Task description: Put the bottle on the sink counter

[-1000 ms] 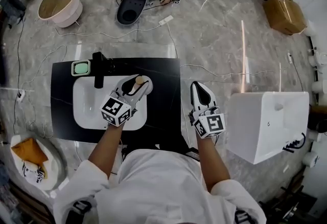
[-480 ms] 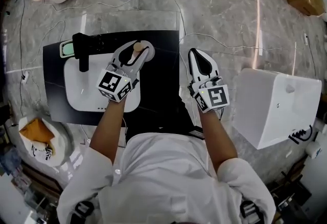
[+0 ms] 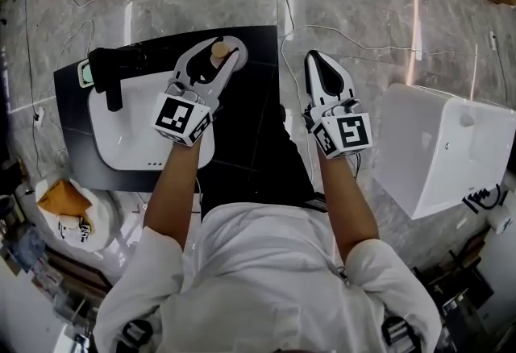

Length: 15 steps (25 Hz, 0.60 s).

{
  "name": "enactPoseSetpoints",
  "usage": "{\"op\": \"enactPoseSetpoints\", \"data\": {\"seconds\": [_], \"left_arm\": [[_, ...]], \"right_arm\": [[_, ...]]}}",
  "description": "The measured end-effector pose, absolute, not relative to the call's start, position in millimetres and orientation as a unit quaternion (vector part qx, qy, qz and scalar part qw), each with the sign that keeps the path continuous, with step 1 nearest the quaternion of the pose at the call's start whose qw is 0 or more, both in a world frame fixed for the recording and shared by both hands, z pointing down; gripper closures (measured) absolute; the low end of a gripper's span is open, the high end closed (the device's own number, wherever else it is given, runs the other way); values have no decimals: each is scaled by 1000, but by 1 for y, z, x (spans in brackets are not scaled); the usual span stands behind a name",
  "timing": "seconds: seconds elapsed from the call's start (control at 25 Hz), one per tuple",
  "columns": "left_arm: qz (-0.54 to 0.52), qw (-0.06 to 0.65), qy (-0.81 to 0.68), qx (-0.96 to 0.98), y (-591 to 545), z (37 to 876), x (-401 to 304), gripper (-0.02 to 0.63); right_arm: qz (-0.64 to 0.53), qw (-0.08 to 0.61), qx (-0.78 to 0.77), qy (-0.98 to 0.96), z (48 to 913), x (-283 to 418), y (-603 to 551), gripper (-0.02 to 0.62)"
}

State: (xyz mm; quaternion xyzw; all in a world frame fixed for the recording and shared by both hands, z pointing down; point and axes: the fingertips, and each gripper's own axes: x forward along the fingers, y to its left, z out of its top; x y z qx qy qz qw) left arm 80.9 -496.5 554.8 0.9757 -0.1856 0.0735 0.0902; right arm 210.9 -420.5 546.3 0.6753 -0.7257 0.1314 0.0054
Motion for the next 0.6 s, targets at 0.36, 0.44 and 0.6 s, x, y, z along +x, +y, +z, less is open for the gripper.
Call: {"op": "enactPoseSetpoints", "data": {"seconds": [0.36,0.44,0.6], "left_arm": [[78,93,-200,972,-505,582,100,458],[80,93,-204,971,-507,587,105,457],[84,93,-210,970,-510,596,112,457]], "right_arm": [[134,18,683,-717,572,232,-420,580],[136,14,692,-709,575,242,-419,580],[136,13,701,-700,580,259,-419,580]]}}
